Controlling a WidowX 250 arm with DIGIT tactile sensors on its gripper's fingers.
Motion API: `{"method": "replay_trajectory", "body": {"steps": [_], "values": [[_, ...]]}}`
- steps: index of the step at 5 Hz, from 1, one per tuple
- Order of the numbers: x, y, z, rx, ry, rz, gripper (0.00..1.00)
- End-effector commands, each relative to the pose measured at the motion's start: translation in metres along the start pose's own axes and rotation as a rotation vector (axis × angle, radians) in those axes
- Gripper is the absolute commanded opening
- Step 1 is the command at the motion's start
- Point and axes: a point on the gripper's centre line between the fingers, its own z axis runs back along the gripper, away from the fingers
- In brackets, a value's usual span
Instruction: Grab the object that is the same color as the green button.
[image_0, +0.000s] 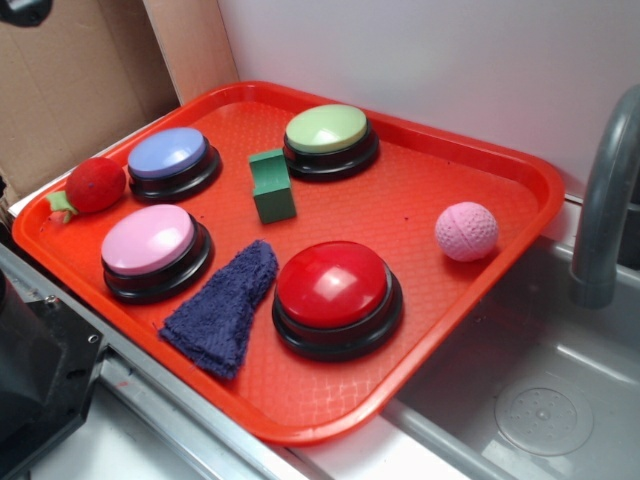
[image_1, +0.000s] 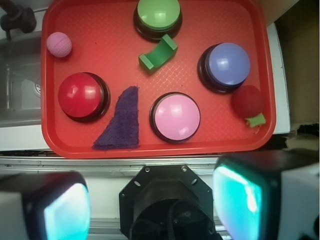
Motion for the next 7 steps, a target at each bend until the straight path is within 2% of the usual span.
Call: {"method": "replay_trajectory", "body": {"steps": [1,2,3,5,6,7], "values": [[0.0,0.0,0.0,0.0,0.0,0.0,1.0],[0.006,0.0,-0.006,-0.034,0.014,0.099,1.0],[0.018,0.0,-0.018,-0.039,0.039,0.241,1.0],[0.065,0.006,-0.066,-0.022,0.026,0.741,1.0],[0.087,0.011,-0.092,-0.036,0.007,0.903,1.0],[0.095,0.013,-0.116,-0.038,0.013,0.975,1.0]]}}
